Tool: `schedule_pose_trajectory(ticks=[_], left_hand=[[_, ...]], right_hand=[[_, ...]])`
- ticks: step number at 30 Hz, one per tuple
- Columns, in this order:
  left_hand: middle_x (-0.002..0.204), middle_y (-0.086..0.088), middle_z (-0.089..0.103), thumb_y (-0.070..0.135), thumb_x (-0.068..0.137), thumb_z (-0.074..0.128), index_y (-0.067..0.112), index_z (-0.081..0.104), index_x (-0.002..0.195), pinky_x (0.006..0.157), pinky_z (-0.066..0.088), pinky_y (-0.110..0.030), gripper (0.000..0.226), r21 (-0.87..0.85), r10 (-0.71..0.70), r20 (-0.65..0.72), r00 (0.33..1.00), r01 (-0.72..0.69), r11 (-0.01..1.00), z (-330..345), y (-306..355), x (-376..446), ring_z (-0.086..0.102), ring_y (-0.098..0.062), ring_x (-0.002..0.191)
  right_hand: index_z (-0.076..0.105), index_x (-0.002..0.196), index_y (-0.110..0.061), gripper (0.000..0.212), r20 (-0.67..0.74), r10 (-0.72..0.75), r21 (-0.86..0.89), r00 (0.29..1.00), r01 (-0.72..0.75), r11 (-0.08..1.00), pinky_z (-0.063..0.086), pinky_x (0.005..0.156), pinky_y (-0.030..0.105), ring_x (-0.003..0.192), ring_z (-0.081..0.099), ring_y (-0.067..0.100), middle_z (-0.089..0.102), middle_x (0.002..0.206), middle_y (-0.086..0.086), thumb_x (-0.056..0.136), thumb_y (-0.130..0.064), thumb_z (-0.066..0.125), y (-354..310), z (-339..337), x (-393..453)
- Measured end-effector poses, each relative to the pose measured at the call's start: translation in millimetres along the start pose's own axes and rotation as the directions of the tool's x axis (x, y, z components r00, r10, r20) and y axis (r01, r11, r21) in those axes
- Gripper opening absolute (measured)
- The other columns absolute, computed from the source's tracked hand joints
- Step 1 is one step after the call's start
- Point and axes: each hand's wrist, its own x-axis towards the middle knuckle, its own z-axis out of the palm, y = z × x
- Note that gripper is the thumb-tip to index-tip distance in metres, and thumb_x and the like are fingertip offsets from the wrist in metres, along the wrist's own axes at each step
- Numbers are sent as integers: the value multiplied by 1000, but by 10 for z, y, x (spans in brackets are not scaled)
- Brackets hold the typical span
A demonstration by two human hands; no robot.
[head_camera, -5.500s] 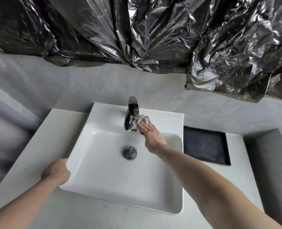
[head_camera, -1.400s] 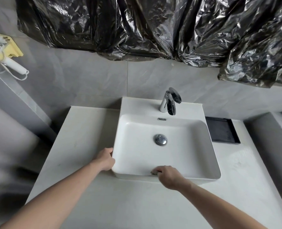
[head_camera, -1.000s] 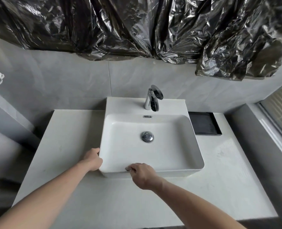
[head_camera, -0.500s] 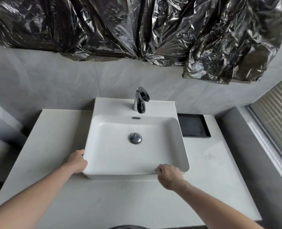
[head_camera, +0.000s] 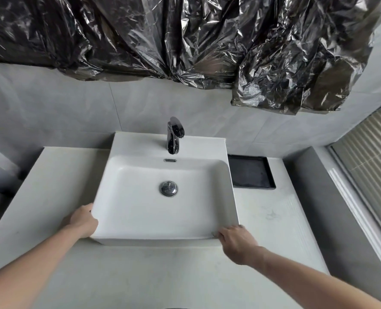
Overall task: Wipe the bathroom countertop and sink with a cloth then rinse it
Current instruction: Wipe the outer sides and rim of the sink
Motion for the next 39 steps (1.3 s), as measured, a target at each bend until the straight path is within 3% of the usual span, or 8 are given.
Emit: schedule_pose_trajectory(ticks=[6, 13, 18, 23, 27, 31, 34, 39], left_hand=[[118, 3, 73, 9, 77, 51, 41, 64, 125, 82, 50, -29, 59, -9, -6, -14, 1000, 6, 1000, 32, -1, -5, 67, -30, 102], [120, 3, 73, 11, 73, 50, 44, 63, 128, 86, 54, -32, 65, -8, -24, -34, 999, 24, 1000, 65, -40, 51, 68, -30, 104], [113, 8, 74, 13, 72, 50, 51, 61, 125, 79, 52, -29, 66, 10, -22, -27, 999, 23, 1000, 49, -39, 43, 68, -28, 96], [111, 12, 75, 13, 68, 48, 51, 61, 126, 79, 55, -29, 70, 4, -46, -18, 999, 46, 999, 52, -73, 44, 70, -27, 98], [109, 16, 75, 15, 66, 45, 54, 58, 129, 77, 57, -28, 75, -8, -64, -6, 998, 64, 998, 70, -133, 103, 70, -24, 91], [108, 15, 74, 12, 73, 49, 52, 60, 125, 71, 50, -26, 67, 3, -40, -8, 999, 40, 999, 18, -34, 26, 66, -24, 89], [108, 15, 74, 13, 74, 49, 51, 60, 125, 72, 51, -27, 65, 22, -50, -5, 999, 50, 998, -6, -15, 8, 68, -25, 92], [111, 17, 74, 14, 72, 47, 54, 57, 128, 74, 52, -27, 70, 10, -41, -22, 999, 42, 999, -9, -4, -32, 69, -24, 94]], right_hand=[[55, 86, -32, 29, 82, -143, -201, 986, 157, 967, 31, 117, 36, 104, 59, 27, 71, 99, 1, 96, -14, 35, 300, -165, 137], [71, 105, -32, 34, 122, -238, -377, 964, 266, 887, -12, 128, 50, 120, 61, 20, 69, 115, -5, 100, -19, 40, 490, -380, 517], [63, 85, -33, 20, 23, -249, -389, 968, 239, 890, -26, 118, 37, 112, 64, 19, 67, 109, -6, 99, -26, 49, 611, -562, 953], [69, 84, -24, 21, -75, -159, -418, 984, 114, 901, 10, 123, 39, 110, 66, 20, 70, 121, -1, 88, -9, 54, 679, -852, 1410], [68, 81, -23, 15, -104, -133, -407, 986, 80, 910, 30, 106, 33, 101, 66, 17, 67, 107, -8, 82, -10, 61, 722, -1186, 1674], [74, 85, -28, 16, -109, -76, -313, 991, 39, 949, 40, 88, 32, 96, 63, 18, 68, 92, -12, 77, -16, 69, 739, -1328, 1770], [74, 85, -28, 23, -281, 135, 139, 950, -99, 985, 42, 68, 32, 84, 59, 29, 63, 74, -8, 84, -11, 59, 649, -1177, 1698], [75, 85, -23, 27, -203, 574, 760, 793, -242, 603, 42, 63, 30, 72, 53, 31, 56, 66, 1, 97, -12, 53, 281, -1010, 1697]])
